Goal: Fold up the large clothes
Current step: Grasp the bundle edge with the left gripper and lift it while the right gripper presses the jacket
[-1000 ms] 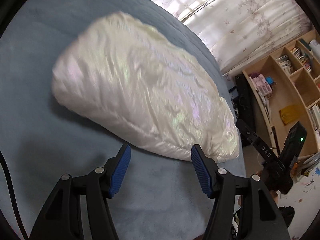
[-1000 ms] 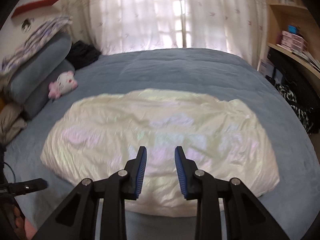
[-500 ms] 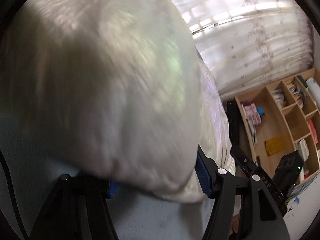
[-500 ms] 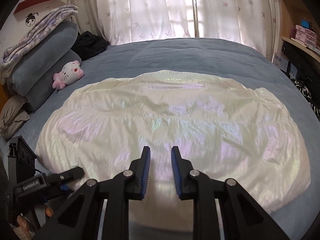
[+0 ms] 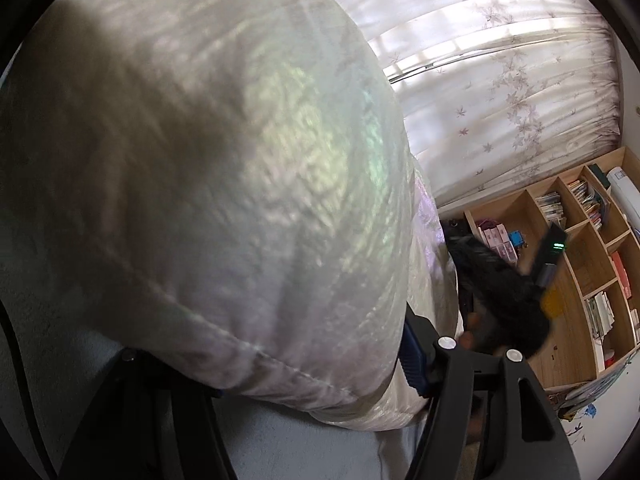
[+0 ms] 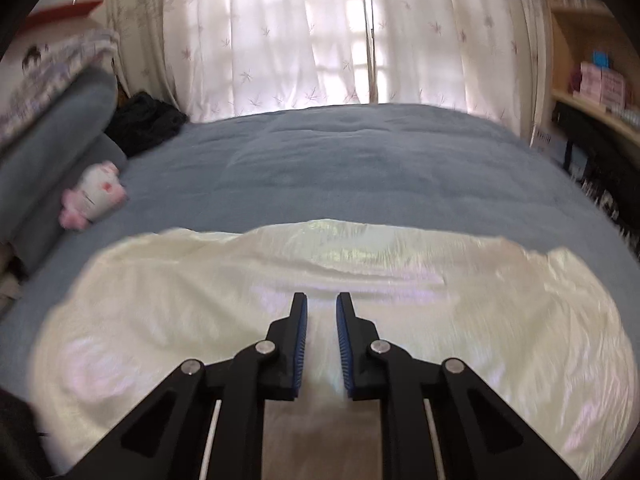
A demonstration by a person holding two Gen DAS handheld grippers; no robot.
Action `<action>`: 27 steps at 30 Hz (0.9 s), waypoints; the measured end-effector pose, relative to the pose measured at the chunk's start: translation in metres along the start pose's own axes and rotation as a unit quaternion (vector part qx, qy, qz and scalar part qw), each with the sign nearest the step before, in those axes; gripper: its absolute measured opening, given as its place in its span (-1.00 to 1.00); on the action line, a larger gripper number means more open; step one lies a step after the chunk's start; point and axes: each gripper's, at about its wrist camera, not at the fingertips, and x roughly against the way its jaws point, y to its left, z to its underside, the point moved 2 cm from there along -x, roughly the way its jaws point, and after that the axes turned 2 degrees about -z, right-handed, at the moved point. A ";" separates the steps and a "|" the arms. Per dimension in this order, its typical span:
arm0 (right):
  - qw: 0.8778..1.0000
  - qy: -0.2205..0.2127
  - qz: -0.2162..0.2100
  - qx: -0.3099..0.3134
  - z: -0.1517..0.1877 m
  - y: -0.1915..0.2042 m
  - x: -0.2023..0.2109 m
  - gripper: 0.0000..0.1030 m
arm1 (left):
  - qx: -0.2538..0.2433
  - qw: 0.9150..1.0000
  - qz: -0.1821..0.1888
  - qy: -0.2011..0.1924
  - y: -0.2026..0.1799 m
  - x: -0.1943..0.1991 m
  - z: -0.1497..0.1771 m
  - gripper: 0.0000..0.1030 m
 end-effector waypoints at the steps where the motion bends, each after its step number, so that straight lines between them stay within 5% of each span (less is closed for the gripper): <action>1: 1.000 0.006 0.000 0.001 0.005 -0.001 -0.007 -0.71 | -0.001 1.000 -0.001 0.003 0.000 0.005 -0.003 0.29; 9: 1.000 -0.008 -0.020 -0.009 0.033 -0.016 -0.018 -0.73 | -0.019 1.000 -0.013 0.004 -0.011 -0.006 -0.024 0.55; 17: 0.999 0.004 -0.033 -0.035 0.030 -0.026 -0.023 -0.73 | 0.001 0.998 -0.013 -0.059 -0.023 -0.020 -0.039 0.60; 24: 0.998 0.029 -0.026 -0.041 0.030 -0.028 -0.035 -0.73 | -0.110 0.988 -0.052 -0.096 -0.069 -0.025 -0.030 0.20; 27: 0.998 0.042 -0.024 -0.035 0.032 -0.027 -0.042 -0.73 | -0.190 0.972 -0.064 -0.119 -0.104 -0.024 -0.017 0.18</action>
